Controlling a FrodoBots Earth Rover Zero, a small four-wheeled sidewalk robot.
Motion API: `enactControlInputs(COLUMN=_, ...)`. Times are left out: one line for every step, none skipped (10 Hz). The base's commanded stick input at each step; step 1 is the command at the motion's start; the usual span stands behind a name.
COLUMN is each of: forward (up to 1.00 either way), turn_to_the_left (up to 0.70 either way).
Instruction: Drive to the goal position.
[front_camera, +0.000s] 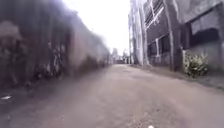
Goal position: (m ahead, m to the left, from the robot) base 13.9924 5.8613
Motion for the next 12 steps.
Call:
enactControlInputs(forward=0.50, turn_to_the_left=0.00)
enactControlInputs(forward=0.50, turn_to_the_left=0.00)
enactControlInputs(forward=0.50, turn_to_the_left=0.00)
enactControlInputs(forward=0.50, turn_to_the_left=0.00)
enactControlInputs(forward=0.50, turn_to_the_left=0.00)
enactControlInputs(forward=0.50, turn_to_the_left=0.00)
enactControlInputs(forward=0.50, turn_to_the_left=0.00)
enactControlInputs(forward=0.50, turn_to_the_left=0.00)
enactControlInputs(forward=0.50, turn_to_the_left=0.00)
enactControlInputs(forward=0.50, turn_to_the_left=0.00)
enactControlInputs(forward=0.50, turn_to_the_left=0.00)
enactControlInputs(forward=0.50, turn_to_the_left=0.00)
